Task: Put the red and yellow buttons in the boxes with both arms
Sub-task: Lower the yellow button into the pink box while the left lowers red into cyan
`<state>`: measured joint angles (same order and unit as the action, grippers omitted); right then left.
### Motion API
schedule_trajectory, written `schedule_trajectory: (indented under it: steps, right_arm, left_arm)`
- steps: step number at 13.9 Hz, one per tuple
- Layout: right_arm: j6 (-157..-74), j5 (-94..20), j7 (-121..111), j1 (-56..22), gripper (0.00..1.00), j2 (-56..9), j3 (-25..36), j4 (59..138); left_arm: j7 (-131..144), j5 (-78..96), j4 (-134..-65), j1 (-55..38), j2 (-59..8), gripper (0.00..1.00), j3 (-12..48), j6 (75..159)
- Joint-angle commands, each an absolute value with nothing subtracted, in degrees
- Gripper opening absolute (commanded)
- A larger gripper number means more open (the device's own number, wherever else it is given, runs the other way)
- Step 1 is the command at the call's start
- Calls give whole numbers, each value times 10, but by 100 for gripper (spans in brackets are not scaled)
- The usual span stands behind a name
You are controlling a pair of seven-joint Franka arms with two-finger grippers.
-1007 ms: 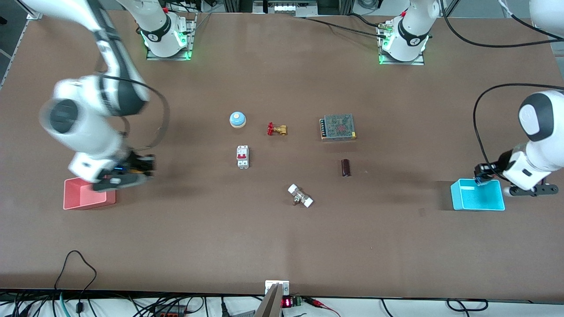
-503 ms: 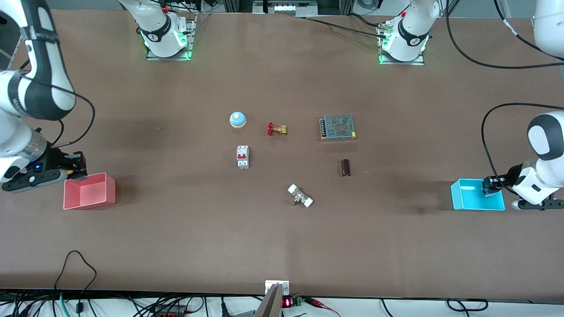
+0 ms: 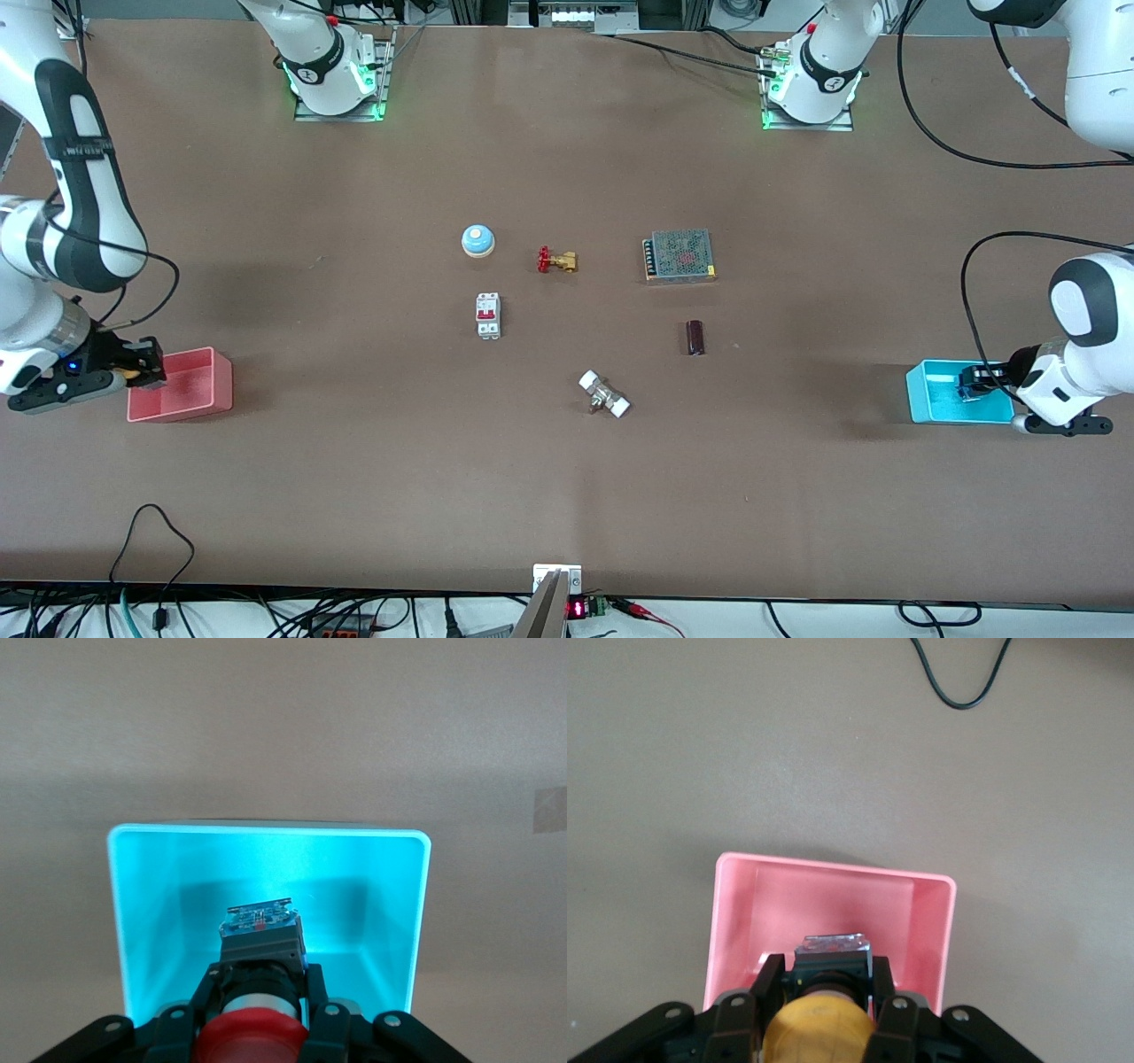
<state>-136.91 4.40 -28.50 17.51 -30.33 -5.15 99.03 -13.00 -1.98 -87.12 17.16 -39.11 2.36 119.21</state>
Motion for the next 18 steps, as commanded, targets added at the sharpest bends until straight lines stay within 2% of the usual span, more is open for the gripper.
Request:
schedule_trajectory:
  steps: [1, 12, 13, 14, 16, 17, 18]
  right_arm:
    - [-1387, 19, -299, 179, 12, -329, -56, 973]
    - [-1418, 4, -296, 180, 14, -368, -56, 977]
    - [-1418, 2, -296, 180, 14, -371, -56, 977]
    - [-1420, 1, -296, 180, 14, -373, -56, 977]
    - [-1426, 1, -296, 181, 16, -379, -56, 977]
    - [-1426, 1, -296, 181, 16, -380, -56, 977]
    - [-1426, 1, -296, 181, 16, -381, -56, 977]
  left_arm:
    - [-142, -9, -844, 171, -405, 18, 22, 1178]
    - [-142, -4, -824, 170, -457, 20, 23, 1185]
    - [-142, -4, -825, 171, -457, 26, 22, 1185]
    - [-142, -4, -825, 170, -457, 43, 22, 1185]
    - [-144, -4, -825, 170, -454, 82, 23, 1185]
    - [-144, -5, -825, 170, -451, 98, 23, 1185]
    - [-144, -6, -825, 170, -444, 100, 23, 1184]
